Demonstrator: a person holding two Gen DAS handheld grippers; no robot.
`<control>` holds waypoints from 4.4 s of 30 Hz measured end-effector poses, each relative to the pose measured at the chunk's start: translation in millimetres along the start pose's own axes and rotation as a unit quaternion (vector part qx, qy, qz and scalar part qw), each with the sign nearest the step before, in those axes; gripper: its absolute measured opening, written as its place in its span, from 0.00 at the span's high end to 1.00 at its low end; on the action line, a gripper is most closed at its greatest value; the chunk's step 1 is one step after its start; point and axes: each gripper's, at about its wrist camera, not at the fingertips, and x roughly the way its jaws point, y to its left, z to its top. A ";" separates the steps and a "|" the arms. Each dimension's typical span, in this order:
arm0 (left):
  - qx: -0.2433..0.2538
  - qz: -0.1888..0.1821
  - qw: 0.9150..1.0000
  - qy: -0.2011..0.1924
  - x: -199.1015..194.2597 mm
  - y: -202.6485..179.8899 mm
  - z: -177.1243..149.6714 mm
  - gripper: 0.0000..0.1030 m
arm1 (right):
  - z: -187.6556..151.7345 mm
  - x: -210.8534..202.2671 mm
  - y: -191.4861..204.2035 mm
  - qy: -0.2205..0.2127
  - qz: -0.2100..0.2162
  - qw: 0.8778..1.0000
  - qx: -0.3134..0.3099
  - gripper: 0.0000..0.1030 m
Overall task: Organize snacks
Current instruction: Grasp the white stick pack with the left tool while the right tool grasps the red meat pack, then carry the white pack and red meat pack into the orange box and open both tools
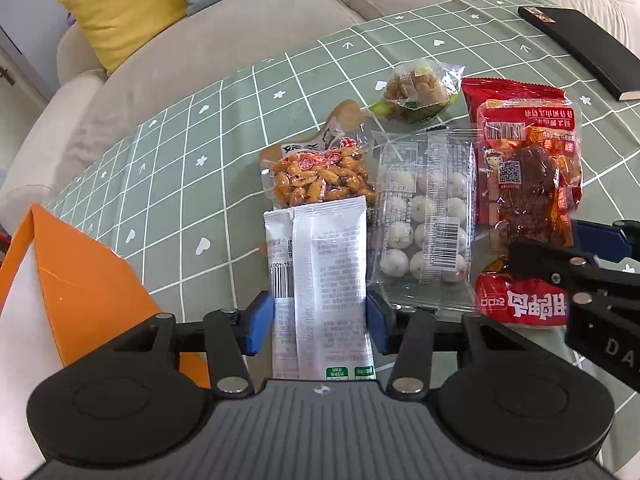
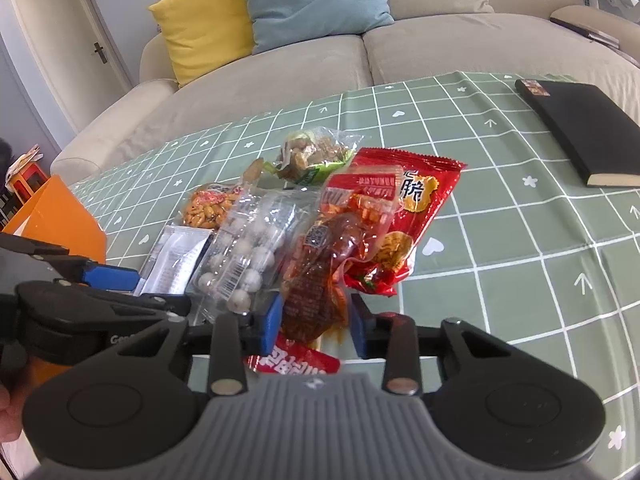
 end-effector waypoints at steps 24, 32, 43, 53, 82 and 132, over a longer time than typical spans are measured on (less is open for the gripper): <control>-0.068 -0.102 0.992 -0.043 -65.2 -5.6 -50.3 0.53 | -28.9 -79.1 -5.4 0.024 -0.009 0.999 0.021 1.00; -0.099 -0.139 0.984 -0.049 -87.6 4.2 -71.7 0.53 | -42.7 -106.2 3.9 0.027 -0.013 0.999 0.016 1.00; -0.143 -0.178 0.970 -0.081 -124.1 29.4 -87.1 0.53 | -46.1 -139.7 28.1 0.001 -0.012 1.000 -0.006 1.00; -0.191 -0.164 0.959 -0.134 -159.3 79.0 -88.7 0.53 | -15.4 -164.7 65.8 -0.045 0.007 0.998 -0.042 1.00; -0.339 -0.054 0.936 -0.070 -97.4 243.7 -129.5 0.53 | 49.1 -53.9 293.3 0.015 0.123 0.953 -0.275 1.00; -0.313 -0.020 0.949 -0.029 -95.0 234.4 -115.8 0.27 | 56.3 -25.6 295.1 0.019 0.036 0.958 -0.284 0.57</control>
